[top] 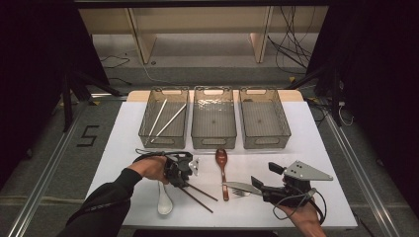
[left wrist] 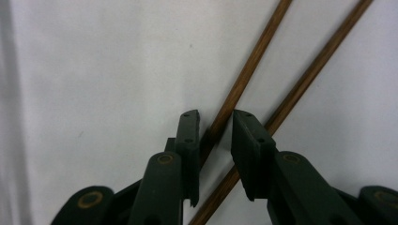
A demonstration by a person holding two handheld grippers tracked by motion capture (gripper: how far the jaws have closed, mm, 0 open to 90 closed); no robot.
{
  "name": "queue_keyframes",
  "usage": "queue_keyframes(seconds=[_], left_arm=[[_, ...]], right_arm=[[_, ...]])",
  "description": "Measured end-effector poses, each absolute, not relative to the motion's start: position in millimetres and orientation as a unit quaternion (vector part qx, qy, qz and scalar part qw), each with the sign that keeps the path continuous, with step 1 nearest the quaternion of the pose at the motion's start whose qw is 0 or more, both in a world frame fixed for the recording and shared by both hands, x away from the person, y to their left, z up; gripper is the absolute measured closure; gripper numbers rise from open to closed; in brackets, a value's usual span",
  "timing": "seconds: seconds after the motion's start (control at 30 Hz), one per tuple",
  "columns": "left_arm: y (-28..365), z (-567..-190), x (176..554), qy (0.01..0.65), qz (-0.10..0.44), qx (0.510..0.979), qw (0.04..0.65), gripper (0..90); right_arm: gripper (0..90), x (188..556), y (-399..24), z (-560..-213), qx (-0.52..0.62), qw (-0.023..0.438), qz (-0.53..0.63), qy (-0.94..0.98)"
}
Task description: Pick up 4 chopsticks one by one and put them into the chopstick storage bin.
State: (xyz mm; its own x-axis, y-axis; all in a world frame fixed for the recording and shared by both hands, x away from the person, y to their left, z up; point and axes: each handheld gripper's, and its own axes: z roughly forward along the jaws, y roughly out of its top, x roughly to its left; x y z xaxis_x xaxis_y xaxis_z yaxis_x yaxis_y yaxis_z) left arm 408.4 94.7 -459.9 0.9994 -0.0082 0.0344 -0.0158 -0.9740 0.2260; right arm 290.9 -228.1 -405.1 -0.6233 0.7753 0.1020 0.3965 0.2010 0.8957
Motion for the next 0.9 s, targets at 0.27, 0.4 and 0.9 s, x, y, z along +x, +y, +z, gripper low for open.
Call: queue_keyframes(seconds=[0.27, 0.4, 0.9], left_arm=[[94.7, -459.9, 407.9, -0.022, 0.022, 0.993, 0.117, 79.7], [95.2, -460.5, 408.2, -0.023, 0.019, 0.992, 0.121, 80.4], [96.5, -460.2, 409.3, -0.033, 0.018, 0.991, 0.126, 84.1]], right_arm=[[25.1, 290.9, -228.1, -405.0, 0.39, 0.19, 0.497, 0.751], [25.1, 291.0, -228.1, -405.1, 0.39, 0.19, 0.497, 0.751], [25.1, 290.9, -228.2, -404.9, 0.389, 0.191, 0.497, 0.752]])
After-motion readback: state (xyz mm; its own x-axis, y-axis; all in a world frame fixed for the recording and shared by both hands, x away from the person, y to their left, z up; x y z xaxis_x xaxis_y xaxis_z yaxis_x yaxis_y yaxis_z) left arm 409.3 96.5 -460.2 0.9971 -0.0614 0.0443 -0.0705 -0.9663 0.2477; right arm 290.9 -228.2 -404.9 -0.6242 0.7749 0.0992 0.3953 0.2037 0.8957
